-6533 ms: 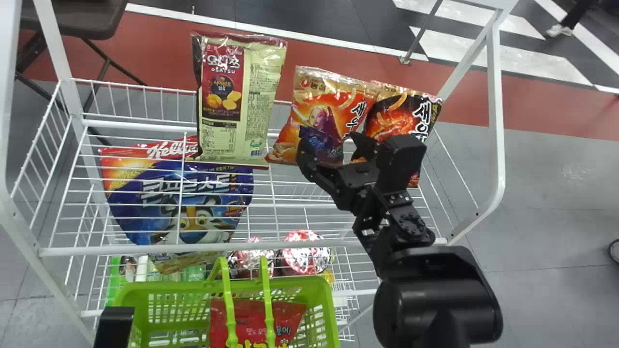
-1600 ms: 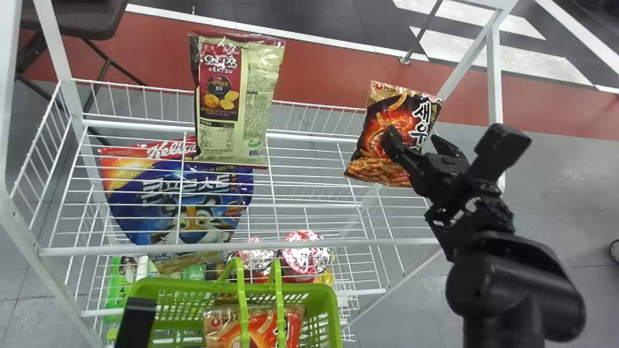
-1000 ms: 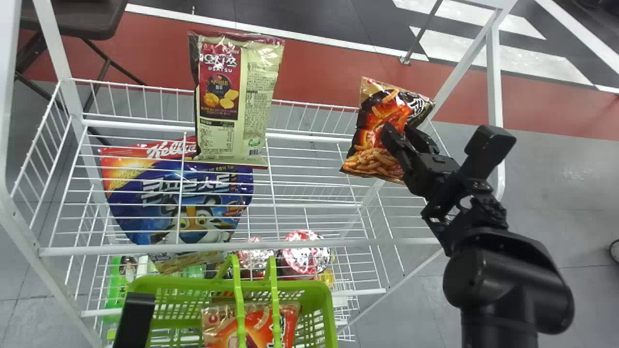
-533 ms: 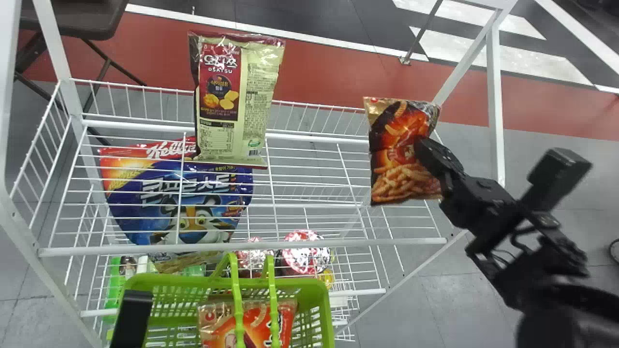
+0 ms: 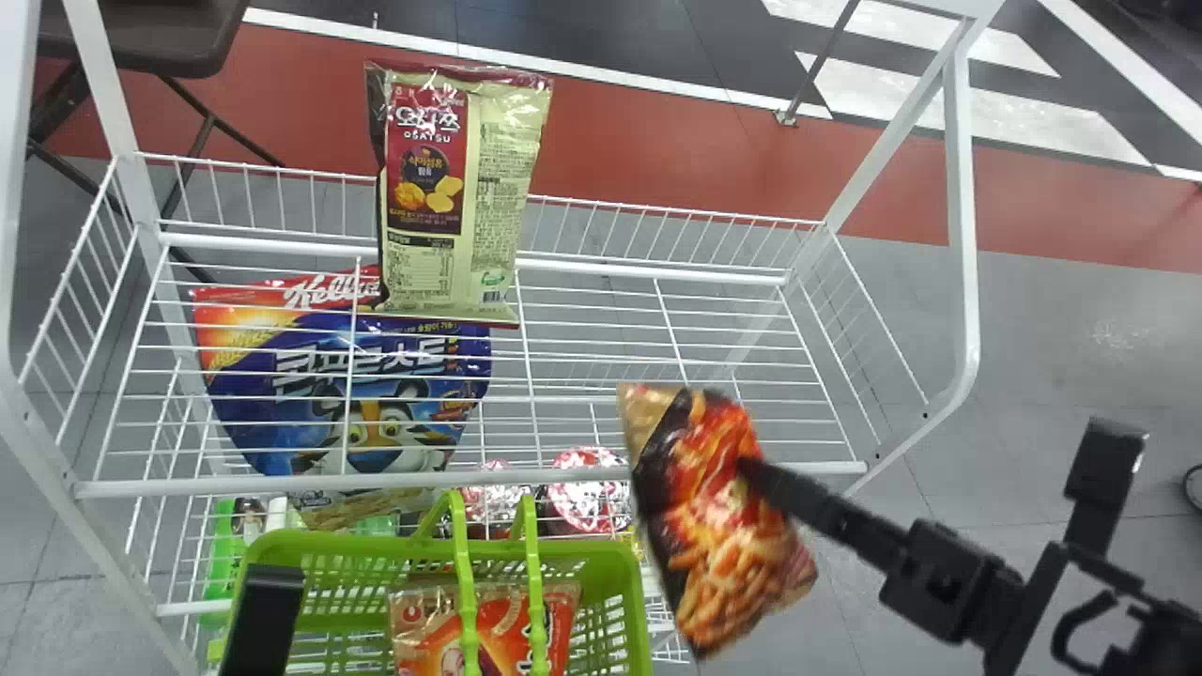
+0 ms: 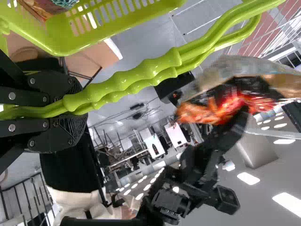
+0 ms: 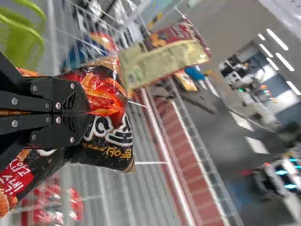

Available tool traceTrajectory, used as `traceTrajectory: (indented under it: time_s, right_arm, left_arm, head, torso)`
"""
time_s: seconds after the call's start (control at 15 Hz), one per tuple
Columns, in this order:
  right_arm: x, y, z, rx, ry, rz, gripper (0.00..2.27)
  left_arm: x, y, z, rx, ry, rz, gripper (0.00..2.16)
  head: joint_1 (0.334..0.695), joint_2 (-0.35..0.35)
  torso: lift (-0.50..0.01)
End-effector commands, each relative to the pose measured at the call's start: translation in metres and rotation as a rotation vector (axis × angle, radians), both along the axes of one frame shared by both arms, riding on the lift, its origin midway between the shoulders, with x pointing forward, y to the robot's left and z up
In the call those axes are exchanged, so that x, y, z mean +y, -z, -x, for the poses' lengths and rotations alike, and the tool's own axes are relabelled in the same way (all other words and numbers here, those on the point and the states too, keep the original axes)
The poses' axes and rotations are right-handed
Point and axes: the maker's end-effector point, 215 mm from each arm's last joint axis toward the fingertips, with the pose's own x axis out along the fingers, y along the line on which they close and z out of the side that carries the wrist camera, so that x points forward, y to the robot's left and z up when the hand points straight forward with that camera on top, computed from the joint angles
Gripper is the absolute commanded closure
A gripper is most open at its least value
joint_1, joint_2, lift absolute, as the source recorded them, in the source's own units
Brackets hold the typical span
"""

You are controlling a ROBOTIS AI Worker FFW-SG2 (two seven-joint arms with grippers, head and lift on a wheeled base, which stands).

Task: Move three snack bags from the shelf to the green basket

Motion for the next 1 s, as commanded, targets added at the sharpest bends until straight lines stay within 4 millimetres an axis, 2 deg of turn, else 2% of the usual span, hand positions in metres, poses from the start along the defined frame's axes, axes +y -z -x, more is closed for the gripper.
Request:
traceTrajectory:
  time_s: [0.0, 0.13, 0.27, 0.4, 0.67, 0.73, 0.93]
  right_arm:
    - [0.022, 0.018, 0.024, 0.094, -0.052, -0.095, 2.23]
    - [0.033, 0.038, 0.033, 0.148, -0.070, -0.146, 2.23]
    - [0.041, 0.070, 0.042, 0.228, -0.081, -0.162, 2.23]
    - [0.058, 0.094, 0.053, 0.294, -0.119, -0.168, 2.23]
    - [0.110, 0.119, 0.075, 0.370, -0.229, -0.179, 2.23]
    - [0.118, 0.125, 0.075, 0.373, -0.243, -0.157, 2.23]
    - [0.132, 0.159, 0.085, 0.425, -0.286, -0.098, 2.23]
  left_arm:
    - [-0.002, 0.001, 0.001, -0.003, 0.004, -0.010, 1.67]
    - [-0.002, 0.002, 0.001, -0.009, 0.004, -0.017, 1.67]
    - [-0.003, 0.002, 0.000, -0.014, 0.000, -0.025, 1.67]
    - [-0.003, 0.000, -0.001, -0.020, -0.001, -0.024, 1.67]
    - [-0.005, -0.001, 0.000, -0.021, 0.006, -0.021, 1.67]
    - [-0.006, -0.002, 0.000, -0.023, 0.007, -0.020, 1.67]
    - [-0.005, -0.003, 0.002, -0.022, 0.013, -0.014, 1.67]
  head:
    - [0.695, -0.350]
    - [0.695, -0.350]
    - [0.695, -0.350]
    - [0.695, -0.350]
    - [0.695, -0.350]
    - [0.695, -0.350]
    - [0.695, -0.350]
  torso:
    - [-0.047]
    - [-0.047]
    - [-0.047]
    - [-0.047]
    - [-0.047]
    - [-0.047]
    - [-0.047]
